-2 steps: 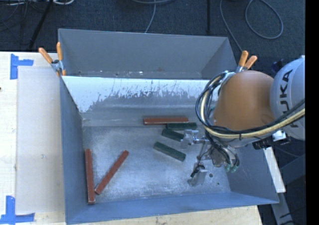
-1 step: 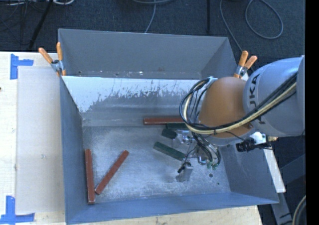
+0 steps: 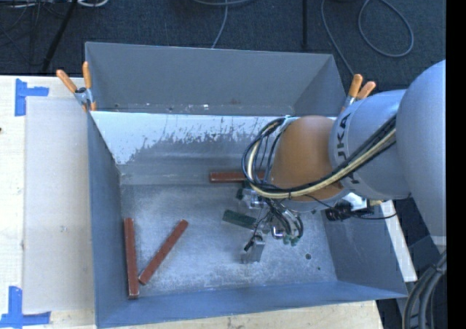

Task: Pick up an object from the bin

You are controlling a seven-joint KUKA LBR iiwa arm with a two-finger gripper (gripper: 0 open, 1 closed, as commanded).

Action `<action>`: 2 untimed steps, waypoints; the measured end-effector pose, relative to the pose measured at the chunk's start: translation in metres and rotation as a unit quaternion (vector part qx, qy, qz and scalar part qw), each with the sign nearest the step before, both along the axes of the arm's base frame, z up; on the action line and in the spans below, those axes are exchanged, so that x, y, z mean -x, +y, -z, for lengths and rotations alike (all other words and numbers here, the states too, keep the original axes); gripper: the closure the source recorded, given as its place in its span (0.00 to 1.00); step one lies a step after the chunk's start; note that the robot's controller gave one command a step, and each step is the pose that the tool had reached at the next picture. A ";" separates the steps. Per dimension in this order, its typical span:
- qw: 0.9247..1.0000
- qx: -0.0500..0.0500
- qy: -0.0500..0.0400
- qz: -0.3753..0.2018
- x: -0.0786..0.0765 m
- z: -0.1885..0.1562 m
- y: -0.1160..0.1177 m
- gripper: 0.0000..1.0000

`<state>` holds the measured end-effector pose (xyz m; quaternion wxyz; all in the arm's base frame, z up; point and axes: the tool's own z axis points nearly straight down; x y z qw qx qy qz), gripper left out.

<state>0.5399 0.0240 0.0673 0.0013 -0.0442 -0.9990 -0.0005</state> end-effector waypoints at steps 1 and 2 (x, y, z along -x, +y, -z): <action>1.000 0.000 -0.001 0.000 0.000 -0.003 -0.001 1.00; 1.000 0.000 -0.005 -0.007 0.009 -0.144 -0.014 1.00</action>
Offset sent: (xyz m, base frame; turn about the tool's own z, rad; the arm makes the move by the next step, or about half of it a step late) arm 0.0000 0.0000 0.0000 0.0000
